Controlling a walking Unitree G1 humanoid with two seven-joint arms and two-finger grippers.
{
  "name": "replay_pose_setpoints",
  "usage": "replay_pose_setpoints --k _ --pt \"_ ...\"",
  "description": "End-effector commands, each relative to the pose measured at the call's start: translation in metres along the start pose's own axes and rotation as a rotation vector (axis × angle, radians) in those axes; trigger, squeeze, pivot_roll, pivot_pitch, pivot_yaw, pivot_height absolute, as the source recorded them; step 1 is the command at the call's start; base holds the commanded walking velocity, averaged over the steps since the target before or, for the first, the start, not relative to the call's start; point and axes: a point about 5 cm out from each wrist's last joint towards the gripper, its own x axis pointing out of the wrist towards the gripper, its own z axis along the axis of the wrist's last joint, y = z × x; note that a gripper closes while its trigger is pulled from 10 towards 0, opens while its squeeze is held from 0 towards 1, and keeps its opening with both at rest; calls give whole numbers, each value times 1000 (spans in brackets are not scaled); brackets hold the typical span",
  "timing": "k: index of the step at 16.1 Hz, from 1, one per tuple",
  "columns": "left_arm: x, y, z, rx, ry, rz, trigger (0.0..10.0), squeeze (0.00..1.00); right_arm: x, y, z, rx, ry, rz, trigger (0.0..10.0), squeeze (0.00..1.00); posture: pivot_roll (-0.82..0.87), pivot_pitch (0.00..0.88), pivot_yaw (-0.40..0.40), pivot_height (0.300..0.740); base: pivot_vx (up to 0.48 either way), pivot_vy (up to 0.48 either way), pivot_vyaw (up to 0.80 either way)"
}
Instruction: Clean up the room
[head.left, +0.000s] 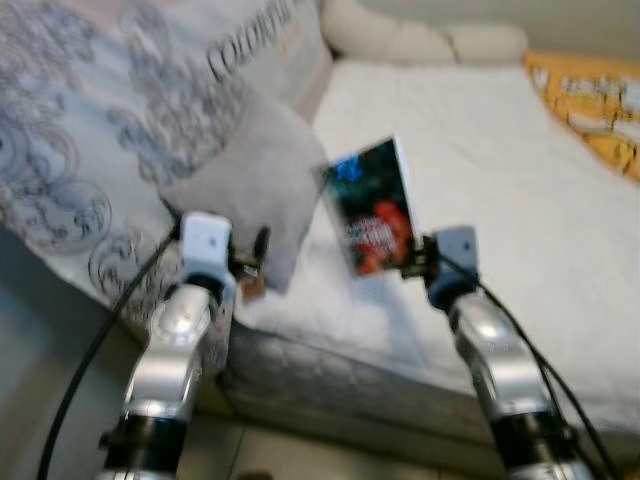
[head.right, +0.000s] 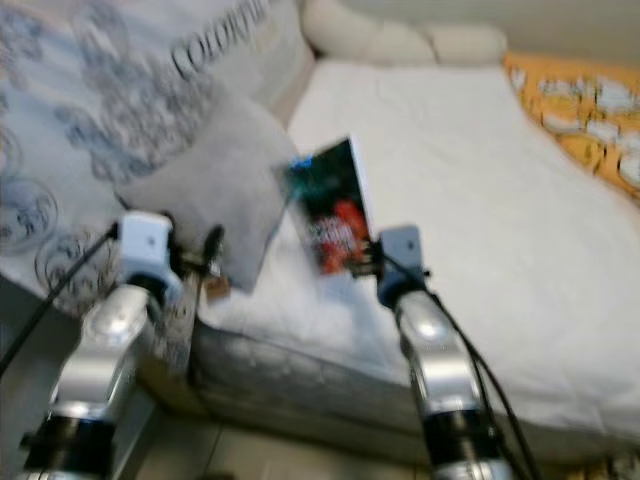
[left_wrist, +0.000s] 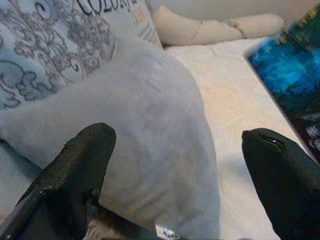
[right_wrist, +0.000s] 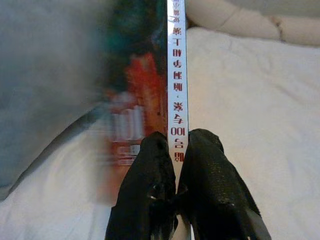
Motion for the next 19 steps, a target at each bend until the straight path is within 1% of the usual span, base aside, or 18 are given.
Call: replay_pose_setpoints --k 1,17,19 --pt "-2 11 2 15 -5 32 10000 0 3 4 12 6 -59 8 10000 0 103 0 16 740 341 0 0" --pt "-1 11 3 34 -4 15 10000 0 4 7 11 6 -67 16 10000 0 106 0 23 740 343 0 0" --pt "-1 11 3 24 -4 5 10000 0 4 7 11 12 -68 18 10000 0 106 0 23 740 317 0 0"
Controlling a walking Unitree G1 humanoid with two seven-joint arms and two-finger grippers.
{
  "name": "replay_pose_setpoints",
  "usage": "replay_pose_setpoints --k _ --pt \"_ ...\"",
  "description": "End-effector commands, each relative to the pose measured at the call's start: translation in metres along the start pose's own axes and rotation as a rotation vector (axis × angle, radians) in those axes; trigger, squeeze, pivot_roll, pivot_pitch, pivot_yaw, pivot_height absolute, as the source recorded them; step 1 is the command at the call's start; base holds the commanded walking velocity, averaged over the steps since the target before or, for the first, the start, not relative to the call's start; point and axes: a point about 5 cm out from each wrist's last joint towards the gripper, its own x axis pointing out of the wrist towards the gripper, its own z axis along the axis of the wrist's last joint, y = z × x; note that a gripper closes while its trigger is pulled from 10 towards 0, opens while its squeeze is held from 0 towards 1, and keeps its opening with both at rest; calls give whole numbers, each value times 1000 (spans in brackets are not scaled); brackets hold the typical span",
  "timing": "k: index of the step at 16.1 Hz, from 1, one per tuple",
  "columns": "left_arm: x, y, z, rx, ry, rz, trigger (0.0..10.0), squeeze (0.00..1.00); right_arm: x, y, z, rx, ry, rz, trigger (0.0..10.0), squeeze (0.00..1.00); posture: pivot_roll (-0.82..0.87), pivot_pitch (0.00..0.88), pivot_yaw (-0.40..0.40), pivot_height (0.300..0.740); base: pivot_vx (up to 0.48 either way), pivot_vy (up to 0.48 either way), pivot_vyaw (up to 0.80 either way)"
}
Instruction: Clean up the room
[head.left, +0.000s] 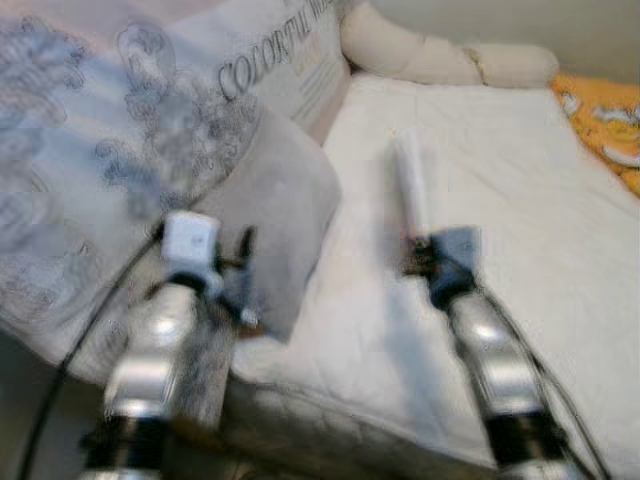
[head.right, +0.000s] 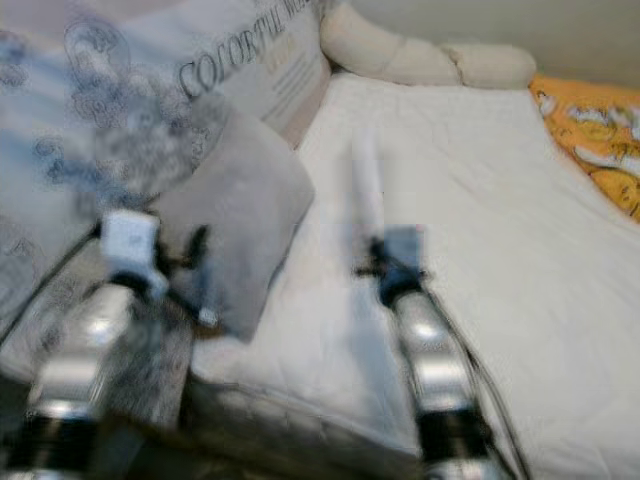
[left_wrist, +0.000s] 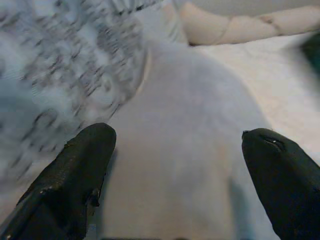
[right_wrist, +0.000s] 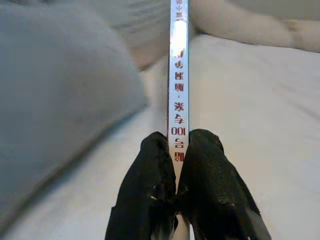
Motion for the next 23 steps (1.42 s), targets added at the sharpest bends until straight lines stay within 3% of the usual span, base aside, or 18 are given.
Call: replay_pose_setpoints --k 1,2,4,5,6,9,11,13,16,17,20,23 --pt "1 -14 2 -11 -4 -97 10000 0 2 -8 14 7 -53 -10 10000 0 109 0 23 740 0 0 0" --pt "0 -16 2 -8 5 -129 10000 0 3 -8 15 20 -54 -5 10000 0 109 0 24 740 0 0 0" --pt "-10 -26 -7 87 71 -336 10000 0 12 -4 22 60 -40 70 10000 0 112 0 32 740 0 0 0" --pt "-10 -26 -7 87 71 -336 10000 0 12 -4 22 60 -40 70 10000 0 112 0 32 740 0 0 0" --pt "-17 -31 -10 104 101 -441 10000 0 17 -1 25 99 -28 101 10000 0 114 0 35 740 0 0 0" --pt "-40 -41 -20 147 230 -722 10000 0 29 2 22 216 111 178 10000 0 118 0 44 740 0 0 0" --pt "-44 -41 -22 150 261 -765 10000 0 35 0 16 331 207 192 10000 0 118 0 49 740 0 0 0" --pt "-45 -38 -22 154 278 -780 10000 0 42 -2 11 554 295 233 10000 0 121 0 51 740 0 0 0" --pt "-45 -37 -21 157 295 -795 10000 0 33 -10 -31 742 467 186 10000 0 126 0 53 740 0 0 0" --pt "-45 -36 -22 160 301 -798 10000 0 23 -15 -52 819 533 136 10000 0 134 0 55 740 0 0 0" --pt "-44 -34 -21 169 307 -799 10000 0 2 -33 -81 874 637 18 10000 0 148 0 52 740 0 0 0" --pt "-45 -32 -22 171 313 -795 10000 0 -7 -51 -91 774 652 -61 10000 0 148 0 56 740 0 0 0"
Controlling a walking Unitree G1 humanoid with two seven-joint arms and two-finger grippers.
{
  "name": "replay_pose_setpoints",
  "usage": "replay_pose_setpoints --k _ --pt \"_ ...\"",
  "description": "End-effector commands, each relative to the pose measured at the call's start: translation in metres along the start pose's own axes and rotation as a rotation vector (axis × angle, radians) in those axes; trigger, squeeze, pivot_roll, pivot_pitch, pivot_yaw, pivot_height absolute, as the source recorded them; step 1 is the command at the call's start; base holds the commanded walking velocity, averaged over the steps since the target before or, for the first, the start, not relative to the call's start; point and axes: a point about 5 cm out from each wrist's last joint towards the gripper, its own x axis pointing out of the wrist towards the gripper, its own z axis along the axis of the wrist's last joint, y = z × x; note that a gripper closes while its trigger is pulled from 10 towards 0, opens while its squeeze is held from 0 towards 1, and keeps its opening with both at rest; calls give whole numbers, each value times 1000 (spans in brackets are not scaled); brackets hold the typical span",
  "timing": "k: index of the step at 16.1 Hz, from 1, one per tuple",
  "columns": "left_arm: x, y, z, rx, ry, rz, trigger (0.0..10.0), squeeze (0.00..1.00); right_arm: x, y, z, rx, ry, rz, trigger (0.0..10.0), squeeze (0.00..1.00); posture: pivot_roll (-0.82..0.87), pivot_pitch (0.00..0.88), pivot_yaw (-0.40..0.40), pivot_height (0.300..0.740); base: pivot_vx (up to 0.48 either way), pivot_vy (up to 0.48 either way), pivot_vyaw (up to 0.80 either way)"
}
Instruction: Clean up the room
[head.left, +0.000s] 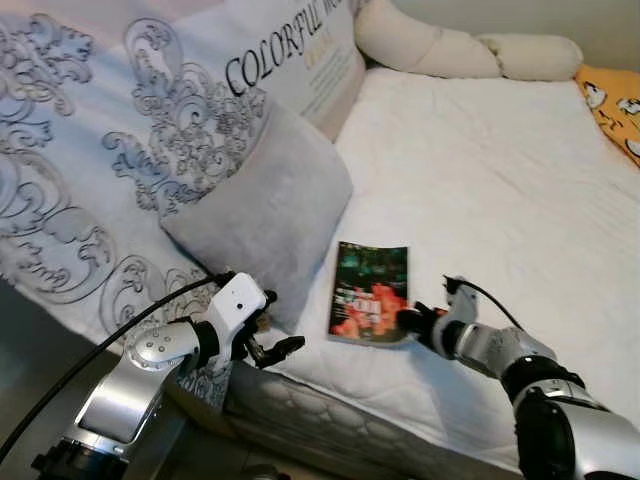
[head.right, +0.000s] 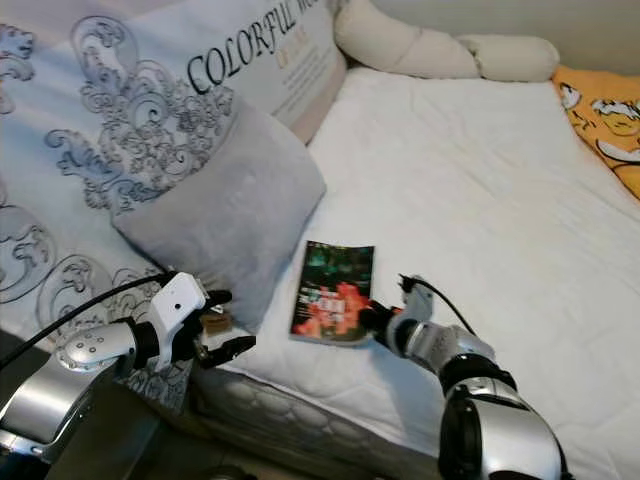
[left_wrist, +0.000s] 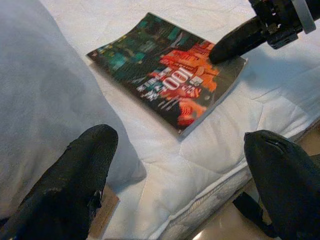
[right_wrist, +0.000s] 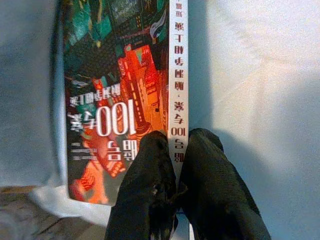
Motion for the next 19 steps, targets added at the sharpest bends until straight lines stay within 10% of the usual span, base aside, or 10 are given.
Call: replay_pose_setpoints --k 1,3,4,5,19 --pt "-3 2 3 17 2 -3 10000 0 -2 -6 5 -18 -38 -42 10000 0 147 0 58 740 0 0 0" --pt "-2 1 3 15 5 -14 10000 0 -2 -4 9 -9 -61 -47 10000 0 142 0 65 740 0 0 0" --pt "-2 1 2 15 7 -19 10000 0 0 -2 8 -14 -66 -48 10000 173 142 0 66 740 0 0 0" --pt "-2 1 2 16 7 -20 10000 0 1 -1 7 -18 -71 -49 10000 1000 143 0 67 740 0 0 0" --pt "10 -12 4 -71 -87 41 10000 0 -15 -39 -2 -102 -87 -108 10000 1000 142 0 -5 740 0 0 0"
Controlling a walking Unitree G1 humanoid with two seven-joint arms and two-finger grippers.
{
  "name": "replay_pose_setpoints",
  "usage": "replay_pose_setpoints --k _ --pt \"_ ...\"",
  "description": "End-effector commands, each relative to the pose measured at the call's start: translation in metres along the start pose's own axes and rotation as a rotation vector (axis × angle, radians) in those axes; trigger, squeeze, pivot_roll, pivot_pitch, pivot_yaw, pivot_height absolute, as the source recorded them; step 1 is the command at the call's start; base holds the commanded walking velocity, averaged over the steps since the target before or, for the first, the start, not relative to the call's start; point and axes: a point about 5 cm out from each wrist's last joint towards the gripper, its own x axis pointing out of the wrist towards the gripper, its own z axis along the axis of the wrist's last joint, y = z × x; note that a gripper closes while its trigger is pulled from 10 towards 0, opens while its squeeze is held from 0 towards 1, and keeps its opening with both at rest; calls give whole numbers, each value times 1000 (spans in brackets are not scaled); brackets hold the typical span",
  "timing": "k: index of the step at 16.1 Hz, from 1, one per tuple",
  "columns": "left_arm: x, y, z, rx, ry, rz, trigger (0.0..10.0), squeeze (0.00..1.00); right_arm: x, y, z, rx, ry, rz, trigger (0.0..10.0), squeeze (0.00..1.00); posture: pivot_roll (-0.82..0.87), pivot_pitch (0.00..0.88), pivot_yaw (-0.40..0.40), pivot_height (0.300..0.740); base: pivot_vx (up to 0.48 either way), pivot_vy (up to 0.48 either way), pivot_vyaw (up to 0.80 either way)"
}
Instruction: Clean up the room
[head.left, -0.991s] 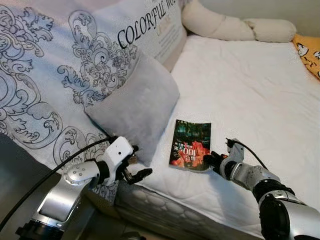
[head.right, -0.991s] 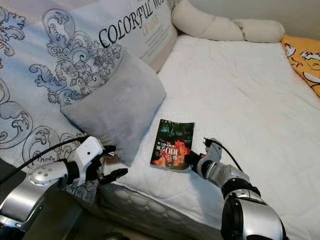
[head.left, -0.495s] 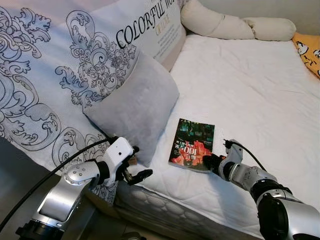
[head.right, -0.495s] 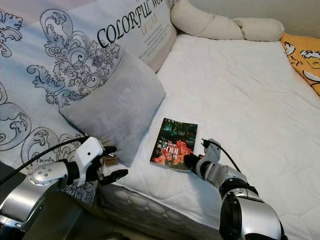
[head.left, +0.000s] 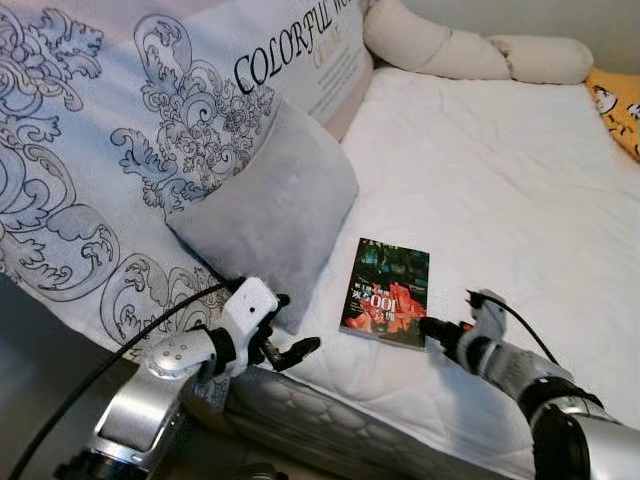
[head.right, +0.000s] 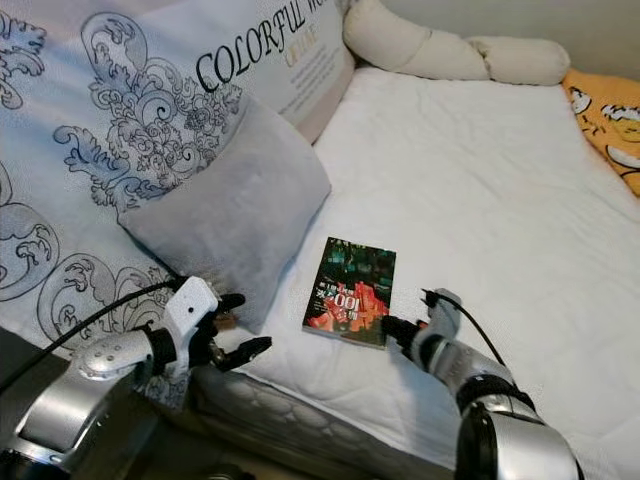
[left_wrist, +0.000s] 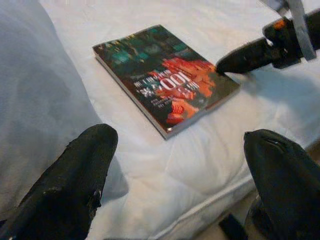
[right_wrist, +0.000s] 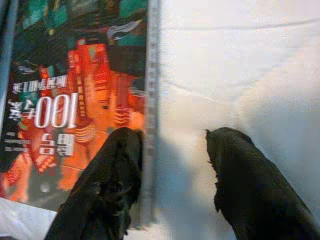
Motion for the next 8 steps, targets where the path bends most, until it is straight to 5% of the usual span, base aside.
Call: replay_pose_setpoints --k 1,3,5,7,8 --pt "-1 3 2 -11 -29 54 10000 0 -3 -5 6 3 -29 2 10000 1000 140 0 -12 740 0 0 0" --pt "1 7 2 -37 -70 150 10000 0 -7 -7 13 17 -74 9 10000 1000 120 0 -12 740 0 0 0" --pt "7 12 1 -92 -131 352 10000 0 -14 8 29 -251 -273 -90 10000 1000 72 0 15 740 0 0 0" --pt "6 15 1 -115 -142 418 10000 0 -20 30 30 -292 -416 -79 10000 1000 59 0 33 740 0 -137 0" --pt "1 18 -1 -134 -150 469 10000 0 -27 51 26 -389 -519 -72 10000 1000 60 0 35 740 0 -304 0"
